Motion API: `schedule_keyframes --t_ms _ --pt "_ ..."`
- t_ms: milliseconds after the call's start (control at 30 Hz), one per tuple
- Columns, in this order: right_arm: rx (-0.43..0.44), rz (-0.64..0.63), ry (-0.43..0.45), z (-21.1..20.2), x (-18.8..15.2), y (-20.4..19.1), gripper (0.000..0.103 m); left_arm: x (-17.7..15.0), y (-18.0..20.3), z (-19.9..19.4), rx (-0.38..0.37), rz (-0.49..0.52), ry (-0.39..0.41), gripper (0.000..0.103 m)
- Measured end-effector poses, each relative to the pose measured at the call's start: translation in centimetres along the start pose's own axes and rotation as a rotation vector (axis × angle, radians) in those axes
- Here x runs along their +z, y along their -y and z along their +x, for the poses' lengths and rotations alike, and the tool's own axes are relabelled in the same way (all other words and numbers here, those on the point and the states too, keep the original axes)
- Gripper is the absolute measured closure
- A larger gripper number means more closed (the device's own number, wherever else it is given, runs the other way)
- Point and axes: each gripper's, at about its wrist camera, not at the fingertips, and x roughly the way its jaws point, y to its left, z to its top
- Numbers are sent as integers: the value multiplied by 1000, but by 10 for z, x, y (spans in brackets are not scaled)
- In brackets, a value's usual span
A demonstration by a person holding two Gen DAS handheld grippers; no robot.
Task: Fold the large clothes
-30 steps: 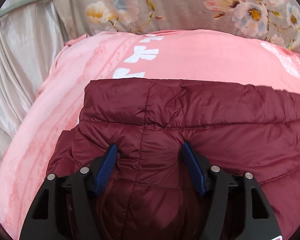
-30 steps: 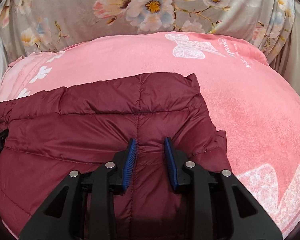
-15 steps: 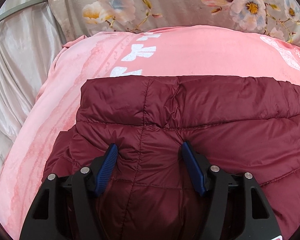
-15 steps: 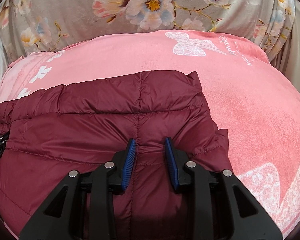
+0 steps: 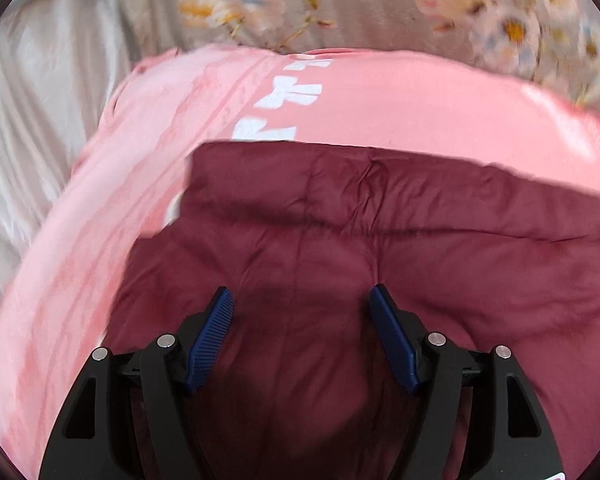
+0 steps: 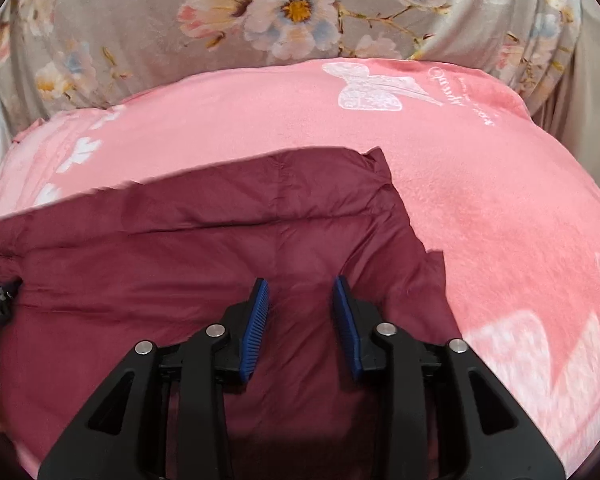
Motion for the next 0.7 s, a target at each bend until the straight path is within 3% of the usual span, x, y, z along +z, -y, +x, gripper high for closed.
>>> schedule_keyframes --t_ms 67,100,233,333,400,433,467,567,700 --pt "82 -3 23 -29 -8 -22 54 -8 -20 -25 -56 -54 -1 22" --pt "103 -28 29 -37 -13 -35 53 -14 -36 -40 -76 -98 -2 17" --pt "155 -152 30 -47 -39 -89 51 -38 -88 -70 -79 -235 -10 16" --pt "183 -172 8 -39 -55 -114 52 -61 -127 -67 -112 -364 -63 16" --pt "169 -184 -26 -28 -65 -123 67 -72 -140 -62 -121 -414 -87 16" --pt "173 -179 -41 -24 -69 -123 83 -79 -146 -57 -140 -438 -110 16" --pt "187 -169 -54 -20 -72 -124 92 -83 -148 -53 -162 -457 -122 16" --pt "192 -181 -68 -14 -79 -125 99 -86 -145 -43 -264 -503 -138 16" --pt "193 -173 -86 -6 -83 -125 100 -78 -122 -31 -302 -477 -130 16"
